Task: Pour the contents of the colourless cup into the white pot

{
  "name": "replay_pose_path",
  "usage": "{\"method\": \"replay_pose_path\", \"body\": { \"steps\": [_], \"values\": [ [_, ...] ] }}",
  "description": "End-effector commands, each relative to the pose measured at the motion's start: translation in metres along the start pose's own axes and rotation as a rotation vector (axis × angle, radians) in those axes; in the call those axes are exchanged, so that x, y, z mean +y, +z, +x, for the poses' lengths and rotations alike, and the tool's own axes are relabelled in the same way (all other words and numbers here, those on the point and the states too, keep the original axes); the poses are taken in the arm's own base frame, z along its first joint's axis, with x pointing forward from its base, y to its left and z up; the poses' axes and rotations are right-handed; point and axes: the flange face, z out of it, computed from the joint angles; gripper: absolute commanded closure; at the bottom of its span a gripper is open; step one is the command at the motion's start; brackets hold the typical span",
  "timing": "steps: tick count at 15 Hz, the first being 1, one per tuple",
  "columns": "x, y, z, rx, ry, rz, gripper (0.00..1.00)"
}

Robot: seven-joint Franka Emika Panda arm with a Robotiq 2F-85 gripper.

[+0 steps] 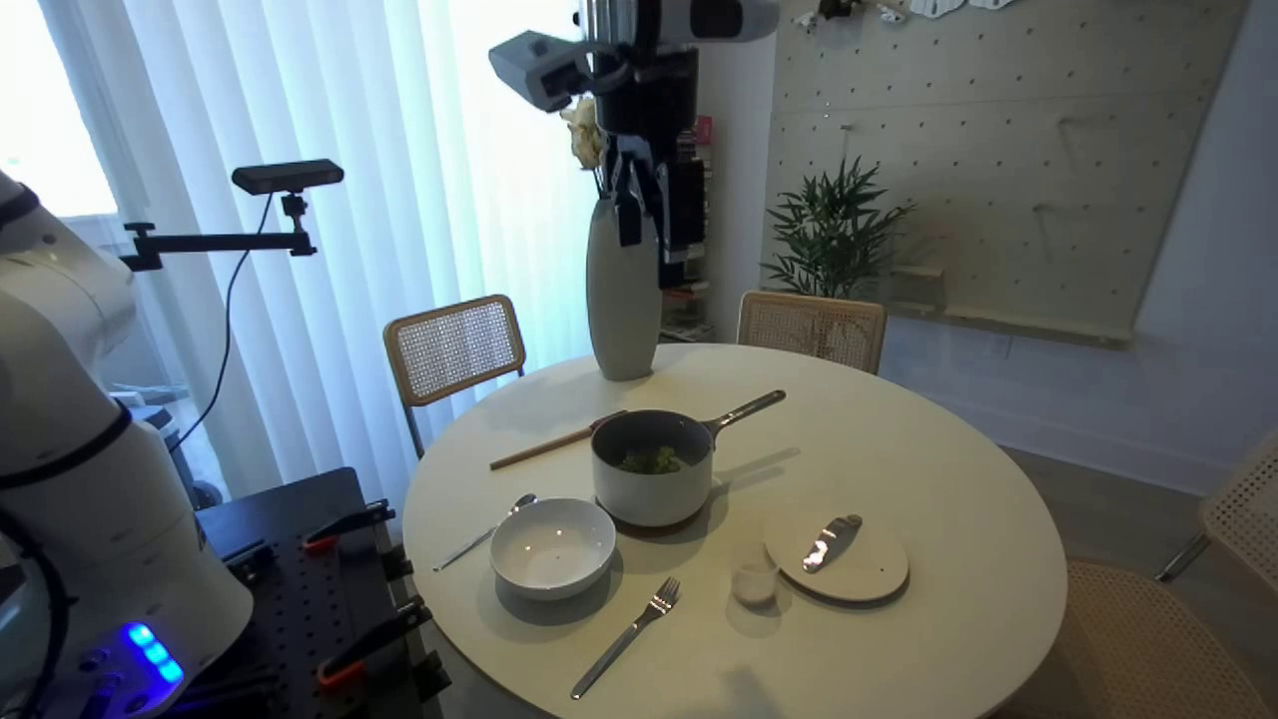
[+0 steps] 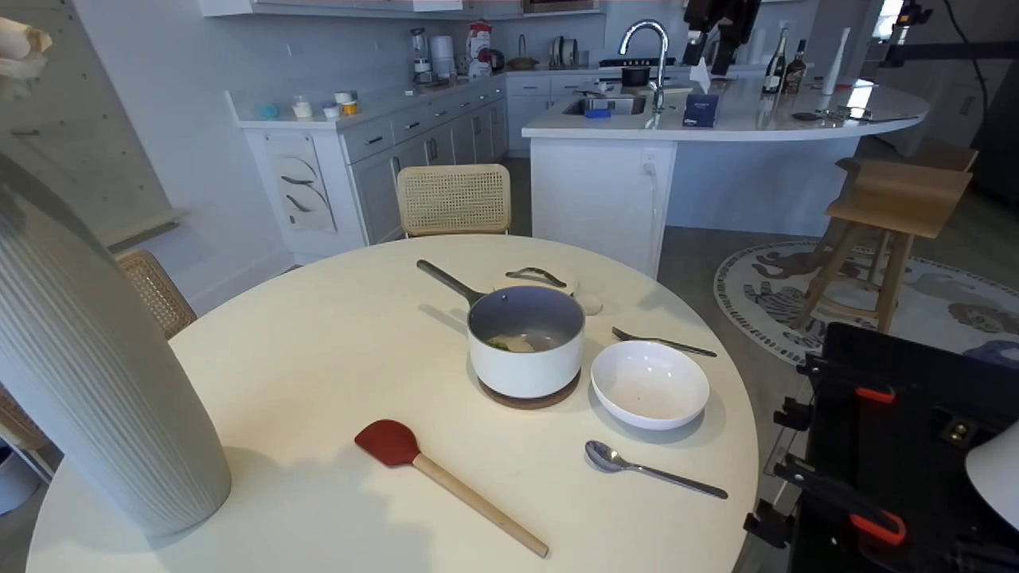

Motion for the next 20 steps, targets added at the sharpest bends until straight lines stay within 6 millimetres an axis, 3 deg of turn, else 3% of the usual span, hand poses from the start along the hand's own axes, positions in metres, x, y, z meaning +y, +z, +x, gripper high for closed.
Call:
{"method": "replay_pose_path", "body": {
  "steps": [1,10,17,20],
  "values": [
    [0.015,0.025,-0.004,0.079,-0.031,-0.002,0.0],
    [0.044,0.092,-0.009,0.22,-0.03,0.054,0.0],
    [0.072,0.138,-0.004,0.228,-0.194,-0.014,0.0],
    [0.087,0.152,-0.004,0.318,-0.263,-0.054,0.0]
  ]
}}
